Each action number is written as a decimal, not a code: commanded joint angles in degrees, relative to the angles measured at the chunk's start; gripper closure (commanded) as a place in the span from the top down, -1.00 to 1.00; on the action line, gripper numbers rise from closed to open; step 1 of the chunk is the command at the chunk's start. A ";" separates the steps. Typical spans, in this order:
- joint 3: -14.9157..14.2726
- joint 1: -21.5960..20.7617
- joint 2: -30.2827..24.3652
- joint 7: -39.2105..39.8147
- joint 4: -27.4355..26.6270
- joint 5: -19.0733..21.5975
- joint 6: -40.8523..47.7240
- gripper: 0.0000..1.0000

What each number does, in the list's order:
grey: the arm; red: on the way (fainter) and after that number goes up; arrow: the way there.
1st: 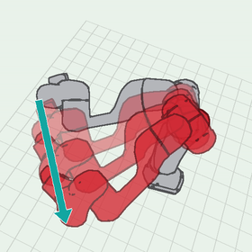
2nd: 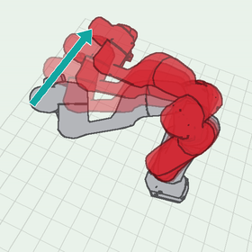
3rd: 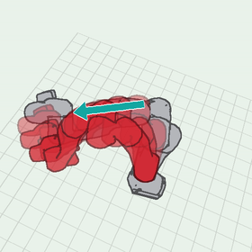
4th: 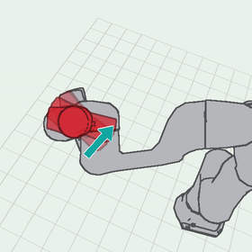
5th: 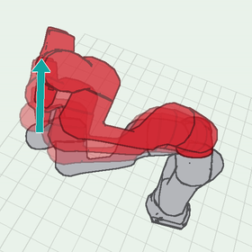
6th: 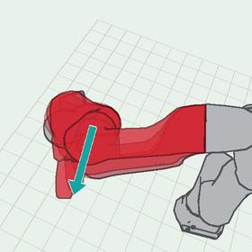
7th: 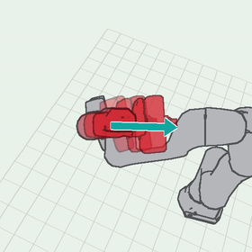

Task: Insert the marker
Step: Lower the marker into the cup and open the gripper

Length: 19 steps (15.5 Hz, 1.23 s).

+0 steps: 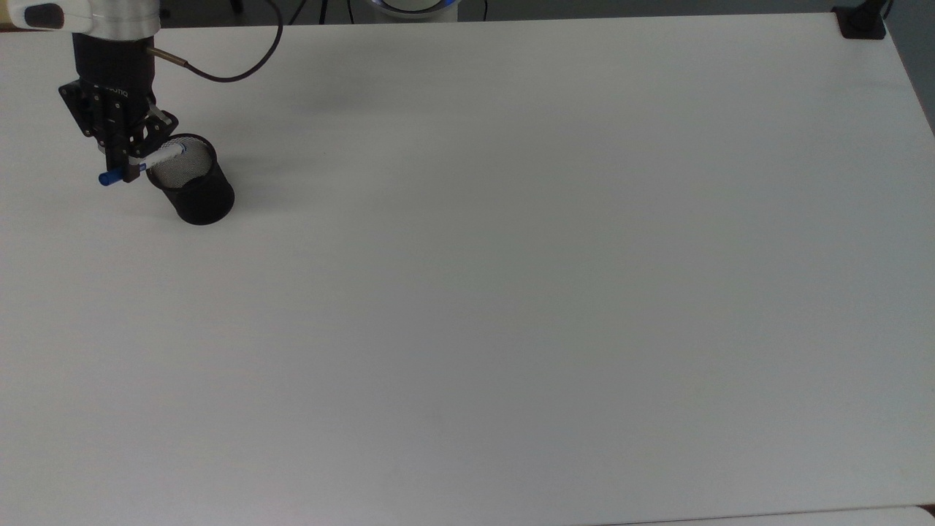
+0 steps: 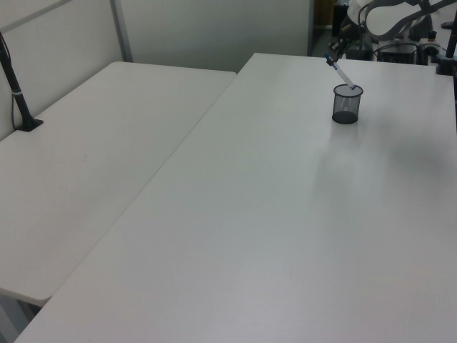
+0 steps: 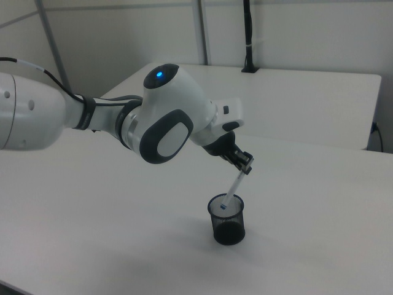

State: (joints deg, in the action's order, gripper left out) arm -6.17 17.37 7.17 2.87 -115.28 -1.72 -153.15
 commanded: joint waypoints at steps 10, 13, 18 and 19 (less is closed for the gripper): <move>0.28 0.83 -0.14 2.32 -1.62 0.05 -1.71 -0.51; 0.28 0.83 -0.14 2.32 -1.62 0.05 -1.63 -0.38; 0.28 0.91 -0.31 1.79 -1.53 0.05 -1.19 -0.02; 0.28 0.83 -0.49 1.62 -1.53 0.05 -1.01 0.34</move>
State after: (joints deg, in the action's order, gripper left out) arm -6.17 17.86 7.75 3.97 -115.49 -1.72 -153.15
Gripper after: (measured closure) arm 0.630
